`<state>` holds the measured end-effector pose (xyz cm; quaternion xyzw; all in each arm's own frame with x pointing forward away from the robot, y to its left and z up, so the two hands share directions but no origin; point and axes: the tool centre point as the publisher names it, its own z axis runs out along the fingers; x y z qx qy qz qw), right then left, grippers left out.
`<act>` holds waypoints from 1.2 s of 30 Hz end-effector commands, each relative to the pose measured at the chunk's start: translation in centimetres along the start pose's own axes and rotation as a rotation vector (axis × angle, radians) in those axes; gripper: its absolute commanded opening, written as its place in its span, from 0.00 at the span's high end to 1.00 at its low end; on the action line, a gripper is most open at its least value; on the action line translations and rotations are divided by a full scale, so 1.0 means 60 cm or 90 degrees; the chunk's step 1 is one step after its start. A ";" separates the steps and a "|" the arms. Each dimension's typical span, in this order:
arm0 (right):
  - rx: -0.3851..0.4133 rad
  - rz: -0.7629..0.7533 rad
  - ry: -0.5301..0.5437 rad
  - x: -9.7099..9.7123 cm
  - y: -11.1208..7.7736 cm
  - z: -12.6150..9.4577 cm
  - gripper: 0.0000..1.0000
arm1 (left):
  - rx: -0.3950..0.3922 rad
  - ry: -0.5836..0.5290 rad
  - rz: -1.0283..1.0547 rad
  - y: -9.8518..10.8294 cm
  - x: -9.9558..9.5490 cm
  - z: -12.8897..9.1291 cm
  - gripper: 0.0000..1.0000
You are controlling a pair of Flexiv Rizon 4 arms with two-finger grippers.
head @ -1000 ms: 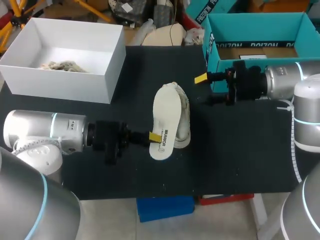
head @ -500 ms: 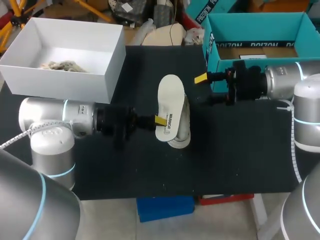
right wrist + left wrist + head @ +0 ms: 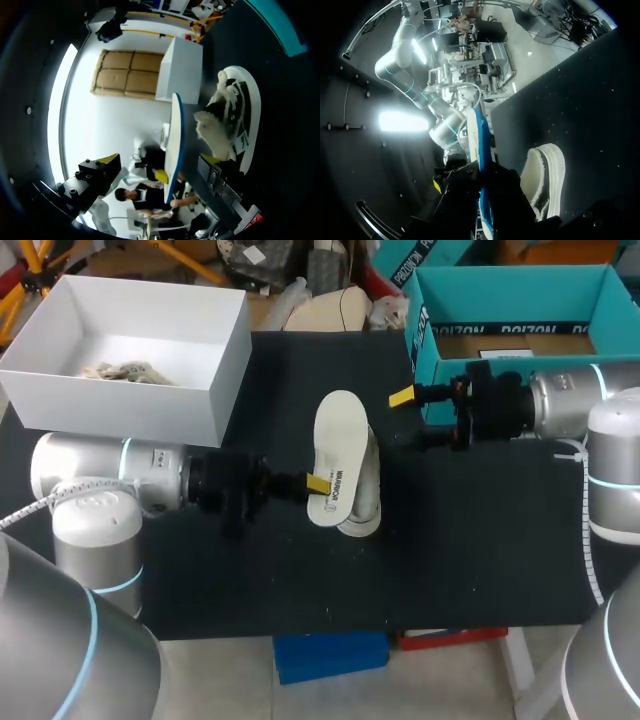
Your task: Take the shoe out of the shoebox, open the shoe tongue, remove and reinsert the insole, then place the shoe into the shoebox
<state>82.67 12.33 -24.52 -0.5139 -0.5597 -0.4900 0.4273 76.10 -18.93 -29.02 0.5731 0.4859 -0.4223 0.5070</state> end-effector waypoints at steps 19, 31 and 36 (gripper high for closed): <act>-0.070 0.016 -0.013 -0.040 0.000 0.093 0.22 | -0.004 0.002 0.002 -0.003 -0.001 0.000 1.00; -0.065 0.014 -0.018 -0.043 0.014 0.133 0.54 | -0.004 0.002 0.002 -0.003 -0.001 0.000 1.00; -0.033 0.010 -0.003 -0.045 0.018 0.139 0.60 | -0.004 0.002 0.002 -0.003 -0.001 0.000 1.00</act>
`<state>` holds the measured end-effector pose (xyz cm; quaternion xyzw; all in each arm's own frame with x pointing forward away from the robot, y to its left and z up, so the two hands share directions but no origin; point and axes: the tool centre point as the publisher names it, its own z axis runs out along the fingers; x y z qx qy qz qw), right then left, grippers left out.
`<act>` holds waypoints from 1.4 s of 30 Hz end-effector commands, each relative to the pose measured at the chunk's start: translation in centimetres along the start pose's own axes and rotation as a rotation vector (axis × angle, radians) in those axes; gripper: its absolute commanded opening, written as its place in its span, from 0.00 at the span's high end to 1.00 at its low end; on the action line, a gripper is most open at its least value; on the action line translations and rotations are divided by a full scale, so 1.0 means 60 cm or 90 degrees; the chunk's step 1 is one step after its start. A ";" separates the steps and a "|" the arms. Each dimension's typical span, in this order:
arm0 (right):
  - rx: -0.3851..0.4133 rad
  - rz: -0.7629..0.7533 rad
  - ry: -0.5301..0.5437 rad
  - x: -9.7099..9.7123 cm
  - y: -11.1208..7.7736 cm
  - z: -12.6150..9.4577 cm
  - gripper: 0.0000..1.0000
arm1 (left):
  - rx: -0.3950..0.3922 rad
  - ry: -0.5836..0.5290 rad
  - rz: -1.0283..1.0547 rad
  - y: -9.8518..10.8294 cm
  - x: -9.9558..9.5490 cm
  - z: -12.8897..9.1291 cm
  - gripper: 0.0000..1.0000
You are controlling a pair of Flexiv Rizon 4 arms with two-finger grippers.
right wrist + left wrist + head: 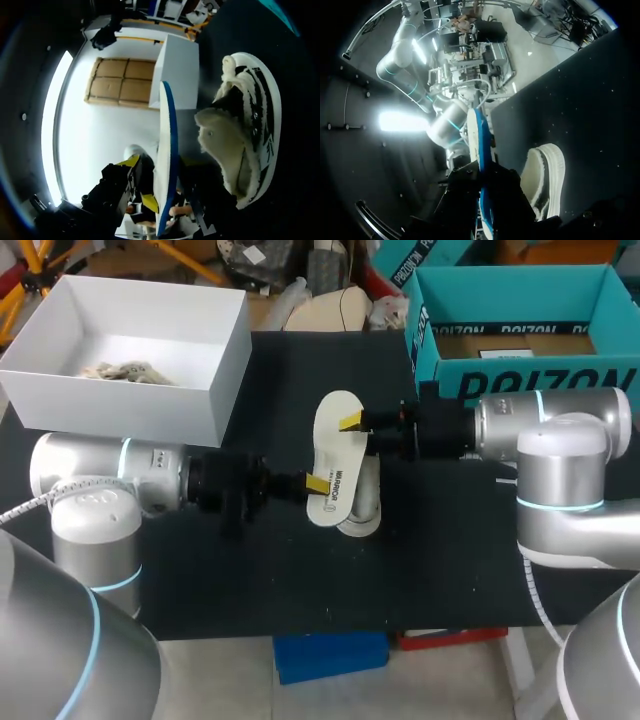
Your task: Take the shoe out of the shoebox, open the shoe tongue, remove and reinsert the insole, then place the shoe into the shoebox
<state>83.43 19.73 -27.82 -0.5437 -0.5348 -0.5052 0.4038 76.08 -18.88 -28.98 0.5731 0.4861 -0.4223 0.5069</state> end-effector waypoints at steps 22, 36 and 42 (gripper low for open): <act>0.096 0.014 0.000 -0.009 0.011 0.017 1.00 | -0.004 0.001 0.002 -0.003 0.000 0.001 1.00; 0.096 0.014 0.000 -0.009 0.011 0.017 1.00 | -0.090 0.164 -0.016 -0.011 0.007 -0.085 0.00; 0.096 0.014 0.000 -0.009 0.011 0.017 1.00 | -0.117 0.312 -0.003 0.004 -0.022 -0.108 0.00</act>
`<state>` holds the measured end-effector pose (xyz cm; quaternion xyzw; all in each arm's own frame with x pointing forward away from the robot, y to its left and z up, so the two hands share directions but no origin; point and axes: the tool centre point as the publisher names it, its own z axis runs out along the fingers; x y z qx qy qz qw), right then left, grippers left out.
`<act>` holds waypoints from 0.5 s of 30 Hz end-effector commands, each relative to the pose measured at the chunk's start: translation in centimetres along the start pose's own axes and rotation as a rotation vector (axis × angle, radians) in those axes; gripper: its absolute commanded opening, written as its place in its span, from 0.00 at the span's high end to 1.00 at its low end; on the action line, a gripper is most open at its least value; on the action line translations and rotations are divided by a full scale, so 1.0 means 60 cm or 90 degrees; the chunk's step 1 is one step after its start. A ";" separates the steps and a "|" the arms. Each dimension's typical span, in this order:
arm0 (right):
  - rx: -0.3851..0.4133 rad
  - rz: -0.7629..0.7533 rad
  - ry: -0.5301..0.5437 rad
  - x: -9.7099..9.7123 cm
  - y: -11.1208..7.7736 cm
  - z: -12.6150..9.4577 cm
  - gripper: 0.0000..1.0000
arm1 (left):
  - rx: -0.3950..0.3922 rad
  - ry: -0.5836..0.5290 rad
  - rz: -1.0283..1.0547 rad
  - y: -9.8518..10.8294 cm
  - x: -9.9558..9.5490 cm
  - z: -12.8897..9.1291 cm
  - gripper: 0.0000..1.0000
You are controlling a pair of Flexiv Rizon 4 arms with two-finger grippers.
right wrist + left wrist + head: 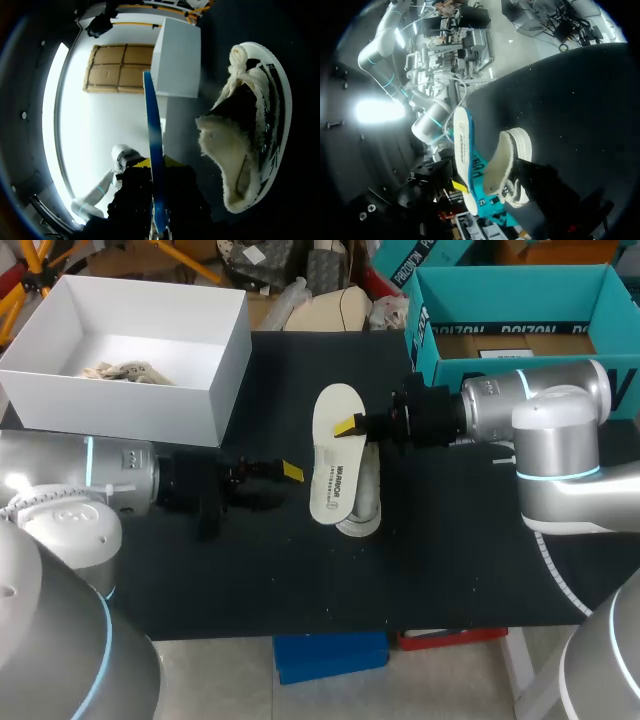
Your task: Take the shoe out of the shoebox, open the shoe tongue, remove and reinsert the insole, then place the shoe into the shoebox
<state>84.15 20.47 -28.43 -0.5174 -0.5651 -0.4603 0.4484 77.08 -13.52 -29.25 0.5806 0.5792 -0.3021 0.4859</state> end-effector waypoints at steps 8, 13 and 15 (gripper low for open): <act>0.001 0.001 -0.001 0.000 0.002 0.001 1.00 | -0.023 0.339 0.107 -0.014 -0.096 -0.007 0.00; 0.001 0.001 -0.001 0.000 0.002 0.001 1.00 | -0.039 0.435 0.172 -0.026 -0.124 -0.001 0.00; 0.001 0.001 -0.001 0.000 0.002 0.001 1.00 | -0.031 0.446 0.172 -0.027 -0.130 0.001 0.00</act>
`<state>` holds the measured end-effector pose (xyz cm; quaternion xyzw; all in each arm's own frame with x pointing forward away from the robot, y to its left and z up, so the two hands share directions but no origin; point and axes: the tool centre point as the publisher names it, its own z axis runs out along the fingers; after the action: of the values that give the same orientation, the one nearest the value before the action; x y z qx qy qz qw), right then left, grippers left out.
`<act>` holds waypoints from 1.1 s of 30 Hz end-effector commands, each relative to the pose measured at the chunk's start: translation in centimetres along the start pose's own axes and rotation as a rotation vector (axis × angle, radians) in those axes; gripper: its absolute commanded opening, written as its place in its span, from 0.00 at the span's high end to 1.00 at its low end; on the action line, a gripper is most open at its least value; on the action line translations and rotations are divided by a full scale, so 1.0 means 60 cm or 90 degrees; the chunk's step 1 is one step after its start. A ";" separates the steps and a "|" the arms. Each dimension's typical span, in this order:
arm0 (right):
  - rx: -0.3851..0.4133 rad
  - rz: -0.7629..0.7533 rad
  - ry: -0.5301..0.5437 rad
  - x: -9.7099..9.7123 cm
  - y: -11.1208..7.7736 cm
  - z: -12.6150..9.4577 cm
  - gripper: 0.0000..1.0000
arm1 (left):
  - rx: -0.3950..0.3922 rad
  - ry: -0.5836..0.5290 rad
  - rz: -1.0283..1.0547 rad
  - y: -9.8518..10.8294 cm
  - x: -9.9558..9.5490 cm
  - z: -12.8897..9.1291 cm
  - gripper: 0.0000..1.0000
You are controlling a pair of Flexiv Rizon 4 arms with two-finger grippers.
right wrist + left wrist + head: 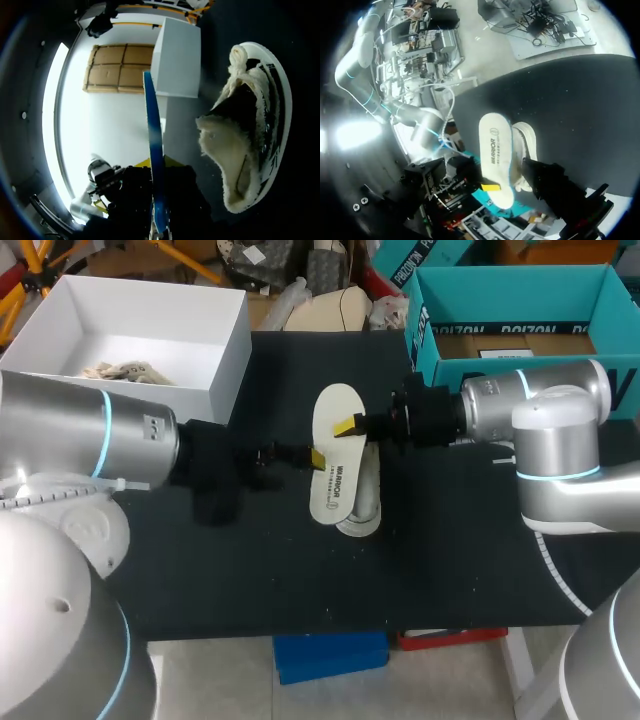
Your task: Take the shoe out of the shoebox, open the shoe tongue, remove and reinsert the insole, then place the shoe into the shoebox
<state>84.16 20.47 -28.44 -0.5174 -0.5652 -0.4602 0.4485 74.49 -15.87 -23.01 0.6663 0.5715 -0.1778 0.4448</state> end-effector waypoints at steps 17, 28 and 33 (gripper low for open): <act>0.001 0.001 -0.001 0.000 0.001 0.001 1.00 | 0.063 0.322 0.024 -0.009 -0.048 0.008 0.00; 0.001 0.001 -0.001 0.000 0.001 0.001 1.00 | 0.088 0.458 0.083 -0.014 -0.047 0.026 0.00; 0.001 0.001 -0.001 0.000 0.001 0.001 1.00 | 0.096 0.471 0.080 -0.010 -0.053 0.029 0.00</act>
<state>84.18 20.47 -28.43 -0.5174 -0.5652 -0.4601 0.4485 73.45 -18.48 -22.00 0.7489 0.6001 -0.0604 0.2746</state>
